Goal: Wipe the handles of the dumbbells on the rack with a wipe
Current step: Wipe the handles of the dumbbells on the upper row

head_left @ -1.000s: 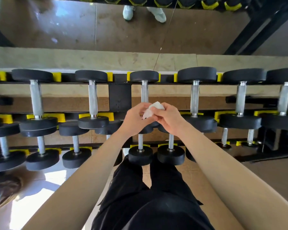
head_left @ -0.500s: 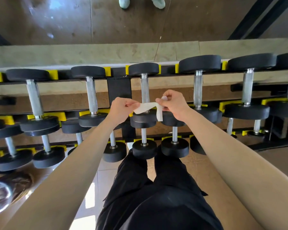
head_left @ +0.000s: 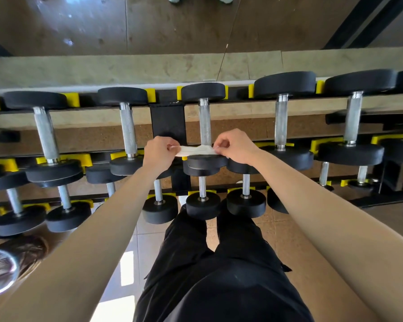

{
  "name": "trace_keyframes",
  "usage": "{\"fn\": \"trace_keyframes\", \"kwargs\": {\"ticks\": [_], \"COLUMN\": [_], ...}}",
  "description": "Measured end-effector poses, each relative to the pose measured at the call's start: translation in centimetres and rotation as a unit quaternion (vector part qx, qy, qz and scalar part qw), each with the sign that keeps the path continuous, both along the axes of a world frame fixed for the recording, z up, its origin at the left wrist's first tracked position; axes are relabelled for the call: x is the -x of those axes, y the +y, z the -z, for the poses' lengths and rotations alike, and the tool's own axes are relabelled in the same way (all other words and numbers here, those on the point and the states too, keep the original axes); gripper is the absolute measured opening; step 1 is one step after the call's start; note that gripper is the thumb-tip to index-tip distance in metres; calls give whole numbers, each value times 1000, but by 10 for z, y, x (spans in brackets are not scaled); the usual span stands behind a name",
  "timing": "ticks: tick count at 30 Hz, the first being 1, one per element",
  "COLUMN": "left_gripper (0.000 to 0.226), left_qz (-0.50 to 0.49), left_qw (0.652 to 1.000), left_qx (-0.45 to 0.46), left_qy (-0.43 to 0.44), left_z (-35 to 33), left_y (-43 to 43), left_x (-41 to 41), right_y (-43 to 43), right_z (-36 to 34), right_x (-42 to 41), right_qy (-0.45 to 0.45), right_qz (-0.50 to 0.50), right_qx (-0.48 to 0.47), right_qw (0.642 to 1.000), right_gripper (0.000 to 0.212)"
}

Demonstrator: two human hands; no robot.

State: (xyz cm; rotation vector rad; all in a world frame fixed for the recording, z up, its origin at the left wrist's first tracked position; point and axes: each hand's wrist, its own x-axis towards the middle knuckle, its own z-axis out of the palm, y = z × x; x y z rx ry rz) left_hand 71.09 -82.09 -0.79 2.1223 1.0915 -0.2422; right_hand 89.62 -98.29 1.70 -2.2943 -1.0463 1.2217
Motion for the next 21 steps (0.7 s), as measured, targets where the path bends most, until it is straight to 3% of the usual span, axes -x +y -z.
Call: {"fn": "trace_keyframes", "kwargs": {"ticks": [5, 8, 12, 18, 21], "left_gripper": [23, 23, 22, 25, 25], "left_qz": [66, 72, 20, 87, 34], "left_qw": [995, 996, 994, 996, 998], "left_qx": [69, 29, -54, -20, -56], "left_qy": [-5, 37, 91, 2, 25], "left_z": [-4, -1, 9, -3, 0], "left_y": [-11, -14, 5, -4, -1], "left_x": [-20, -29, -17, -40, -39], "right_y": [-6, -2, 15, -4, 2], "right_z": [5, 8, 10, 22, 21], "right_x": [-24, -22, 0, -21, -14], "right_qy": [-88, -92, -49, -97, -84], "right_qz": [-10, -13, -29, 79, 65], "right_qx": [74, 74, 34, 56, 37], "right_qw": [993, 993, 998, 991, 994], "right_gripper": [7, 21, 7, 13, 12]}}
